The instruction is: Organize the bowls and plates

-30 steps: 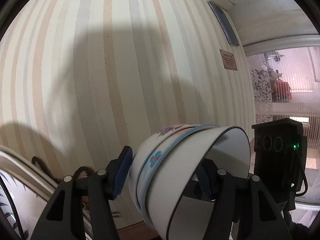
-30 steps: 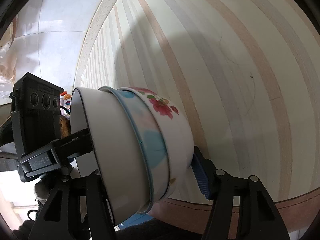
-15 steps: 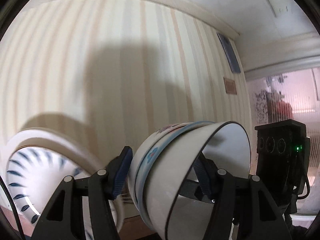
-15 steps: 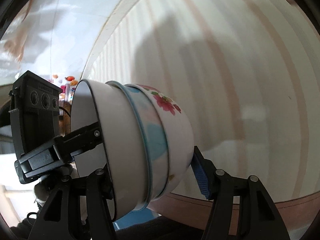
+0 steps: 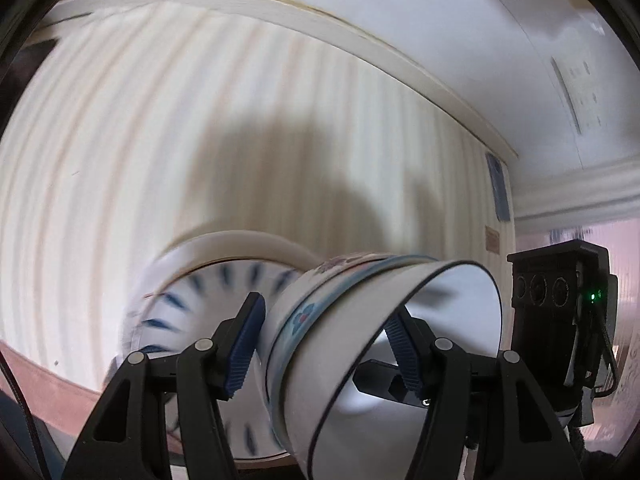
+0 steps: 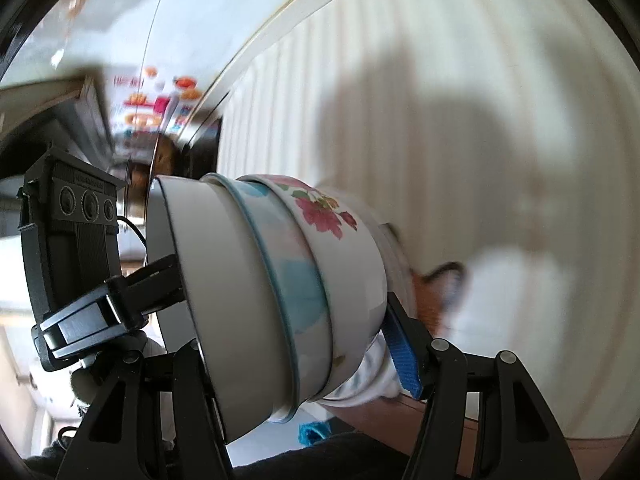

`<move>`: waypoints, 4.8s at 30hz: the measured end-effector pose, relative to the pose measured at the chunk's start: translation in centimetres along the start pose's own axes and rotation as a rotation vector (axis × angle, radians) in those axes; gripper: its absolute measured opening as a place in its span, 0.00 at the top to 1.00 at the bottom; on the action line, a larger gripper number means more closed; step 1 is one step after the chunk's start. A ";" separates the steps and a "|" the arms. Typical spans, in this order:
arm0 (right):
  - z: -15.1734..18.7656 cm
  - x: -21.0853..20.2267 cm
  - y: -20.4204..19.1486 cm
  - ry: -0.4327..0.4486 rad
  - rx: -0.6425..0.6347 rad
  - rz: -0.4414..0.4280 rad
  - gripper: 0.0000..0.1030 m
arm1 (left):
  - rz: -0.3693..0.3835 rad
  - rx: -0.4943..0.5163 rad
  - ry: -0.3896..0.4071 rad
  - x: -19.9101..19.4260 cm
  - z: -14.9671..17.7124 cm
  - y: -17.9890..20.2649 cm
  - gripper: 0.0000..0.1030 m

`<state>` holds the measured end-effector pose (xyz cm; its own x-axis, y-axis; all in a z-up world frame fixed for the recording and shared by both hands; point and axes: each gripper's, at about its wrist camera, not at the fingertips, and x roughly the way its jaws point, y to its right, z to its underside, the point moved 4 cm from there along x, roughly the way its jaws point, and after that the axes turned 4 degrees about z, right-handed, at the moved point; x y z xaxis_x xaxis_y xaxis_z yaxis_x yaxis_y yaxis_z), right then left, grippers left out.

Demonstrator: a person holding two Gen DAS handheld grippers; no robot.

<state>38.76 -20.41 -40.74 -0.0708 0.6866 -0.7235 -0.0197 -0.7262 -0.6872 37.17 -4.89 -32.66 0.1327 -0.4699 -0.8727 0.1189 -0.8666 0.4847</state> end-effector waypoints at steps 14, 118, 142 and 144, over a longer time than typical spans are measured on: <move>-0.1 7.2 -3.7 -0.124 -0.072 0.039 0.38 | -0.011 -0.120 0.024 -0.6 1.3 -6.4 0.44; 42.0 -21.5 -26.4 0.832 -0.311 0.646 0.00 | -0.369 0.299 0.711 -32.7 34.4 4.5 0.01; 41.5 -22.1 -25.3 0.824 -0.308 0.649 0.00 | -0.375 0.309 0.699 -32.1 34.6 4.8 0.00; 41.6 -22.0 -25.3 0.824 -0.305 0.648 0.00 | -0.377 0.310 0.700 -32.1 34.6 4.7 0.00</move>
<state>-0.64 -18.61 -4.72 0.7135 0.0719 -0.6970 0.0371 -0.9972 -0.0650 -0.58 0.30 -4.38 0.7278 -0.0174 -0.6856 0.0159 -0.9990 0.0422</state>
